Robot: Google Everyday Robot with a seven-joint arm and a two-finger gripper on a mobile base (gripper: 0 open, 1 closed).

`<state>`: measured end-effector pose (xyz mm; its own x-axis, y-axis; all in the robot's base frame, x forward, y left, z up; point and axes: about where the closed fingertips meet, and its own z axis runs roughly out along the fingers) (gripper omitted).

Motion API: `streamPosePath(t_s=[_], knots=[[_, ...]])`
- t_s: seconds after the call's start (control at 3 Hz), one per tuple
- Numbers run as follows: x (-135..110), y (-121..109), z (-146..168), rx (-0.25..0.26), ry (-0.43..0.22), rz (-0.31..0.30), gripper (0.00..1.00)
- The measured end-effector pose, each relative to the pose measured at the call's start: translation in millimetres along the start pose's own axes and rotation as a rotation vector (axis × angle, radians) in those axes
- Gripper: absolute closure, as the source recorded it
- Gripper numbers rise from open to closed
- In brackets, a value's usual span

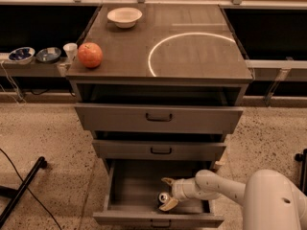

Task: Pick pepsi can from bottom drawer and place on counter

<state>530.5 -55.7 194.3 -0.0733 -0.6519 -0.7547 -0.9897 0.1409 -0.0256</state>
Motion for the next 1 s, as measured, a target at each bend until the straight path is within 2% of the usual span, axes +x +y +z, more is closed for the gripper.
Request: streamPosePath(t_s=[0.67,1.0], knots=[[11.3,-0.4,11.3,-0.009,-0.025,0.010,0.72],[-6.0,-2.6,-5.3,-0.002,-0.095,-0.019,0.95]])
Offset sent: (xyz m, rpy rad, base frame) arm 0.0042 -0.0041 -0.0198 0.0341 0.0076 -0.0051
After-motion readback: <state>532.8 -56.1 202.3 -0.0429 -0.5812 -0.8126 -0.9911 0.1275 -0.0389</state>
